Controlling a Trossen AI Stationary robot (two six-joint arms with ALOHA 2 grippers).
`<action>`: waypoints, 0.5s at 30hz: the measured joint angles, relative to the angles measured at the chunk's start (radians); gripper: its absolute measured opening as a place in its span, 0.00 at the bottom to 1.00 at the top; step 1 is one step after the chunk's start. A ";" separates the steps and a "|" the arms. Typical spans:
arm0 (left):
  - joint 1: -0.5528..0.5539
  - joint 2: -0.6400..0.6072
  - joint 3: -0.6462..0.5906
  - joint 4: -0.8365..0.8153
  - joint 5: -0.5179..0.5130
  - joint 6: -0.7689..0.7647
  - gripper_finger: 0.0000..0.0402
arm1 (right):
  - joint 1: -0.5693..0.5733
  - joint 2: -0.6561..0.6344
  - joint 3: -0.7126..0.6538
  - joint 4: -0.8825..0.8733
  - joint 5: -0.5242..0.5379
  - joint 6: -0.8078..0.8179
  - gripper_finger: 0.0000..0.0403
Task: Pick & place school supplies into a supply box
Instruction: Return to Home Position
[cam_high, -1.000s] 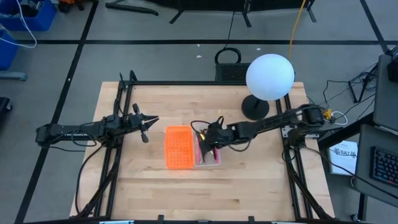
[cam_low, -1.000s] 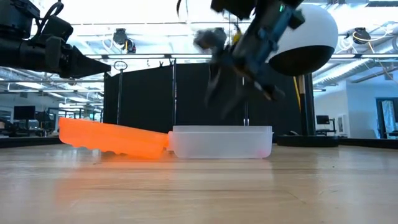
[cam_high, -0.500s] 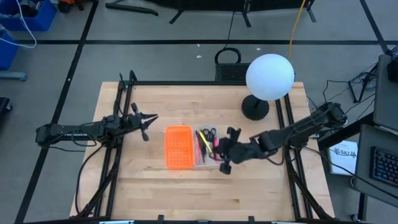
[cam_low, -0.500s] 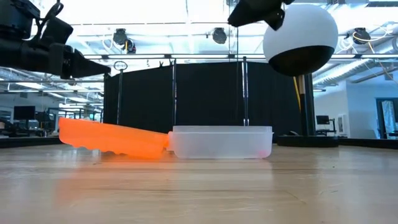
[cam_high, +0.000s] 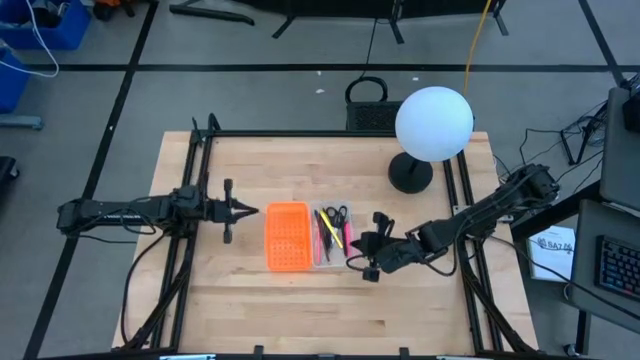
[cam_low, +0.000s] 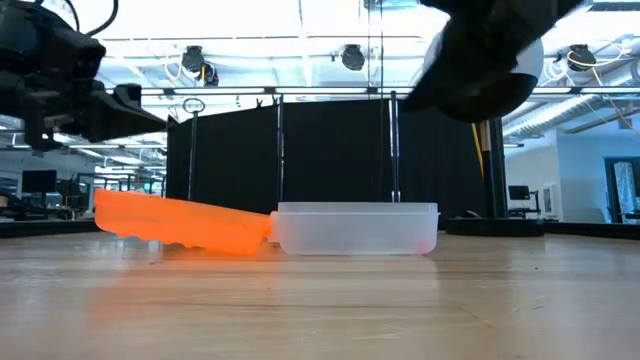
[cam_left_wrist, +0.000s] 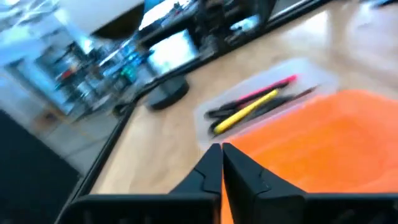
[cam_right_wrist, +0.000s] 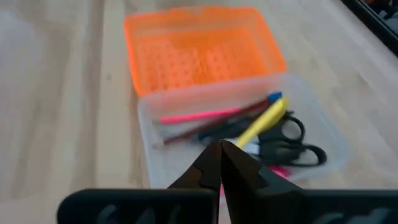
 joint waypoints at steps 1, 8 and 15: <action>0.000 0.000 0.000 0.010 0.026 0.006 0.02 | 0.001 -0.008 -0.016 0.000 0.000 -0.011 0.01; 0.001 -0.002 0.038 -0.046 0.006 -0.053 0.01 | 0.036 -0.173 -0.114 0.004 0.013 0.031 0.00; 0.001 -0.054 0.045 -0.038 0.038 -0.034 0.01 | 0.068 -0.483 -0.243 0.083 0.080 -0.158 0.00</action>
